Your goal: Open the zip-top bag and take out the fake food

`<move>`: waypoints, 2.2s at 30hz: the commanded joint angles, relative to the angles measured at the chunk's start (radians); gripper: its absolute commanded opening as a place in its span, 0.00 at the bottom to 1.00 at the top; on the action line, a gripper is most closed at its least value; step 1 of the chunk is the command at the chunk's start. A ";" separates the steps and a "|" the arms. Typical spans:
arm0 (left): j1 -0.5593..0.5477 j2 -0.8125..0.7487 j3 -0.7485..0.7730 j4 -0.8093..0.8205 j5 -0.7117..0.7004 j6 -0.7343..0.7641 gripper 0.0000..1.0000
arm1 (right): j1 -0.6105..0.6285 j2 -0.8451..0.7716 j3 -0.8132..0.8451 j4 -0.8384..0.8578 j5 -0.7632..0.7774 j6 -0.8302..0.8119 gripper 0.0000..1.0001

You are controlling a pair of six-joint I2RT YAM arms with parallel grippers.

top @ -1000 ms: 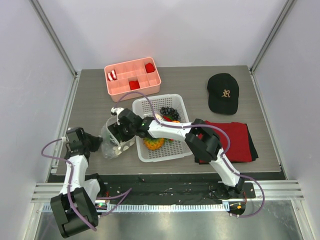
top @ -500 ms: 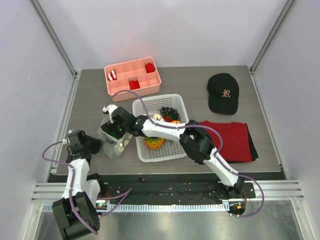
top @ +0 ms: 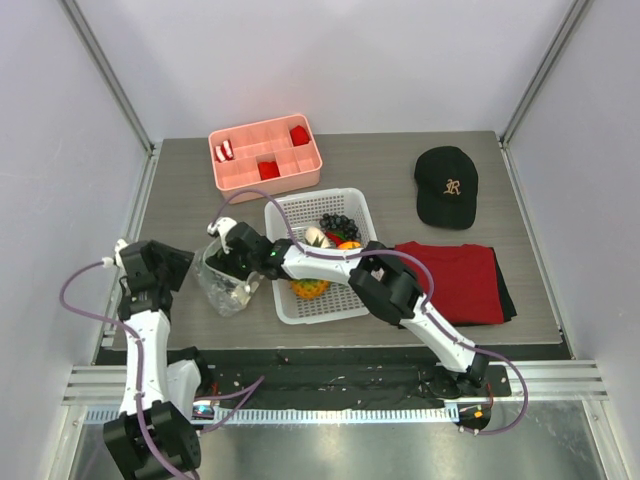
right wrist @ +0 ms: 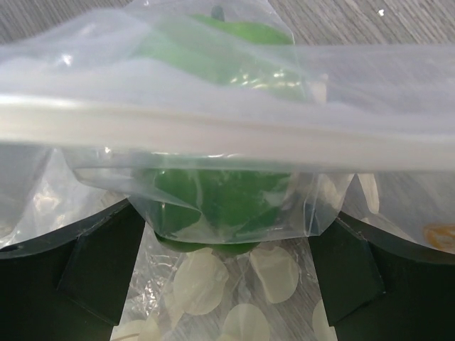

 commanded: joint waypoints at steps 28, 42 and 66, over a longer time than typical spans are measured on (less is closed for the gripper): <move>-0.202 0.582 0.114 0.318 0.035 -0.025 0.07 | -0.010 -0.053 0.015 0.095 -0.096 -0.009 0.93; -0.201 0.190 0.208 0.025 -0.065 0.067 0.60 | -0.013 -0.172 -0.068 0.066 -0.064 0.031 0.23; -0.170 -0.536 -0.133 -0.006 0.127 -0.224 0.78 | -0.151 -0.294 -0.154 0.138 -0.495 0.428 0.21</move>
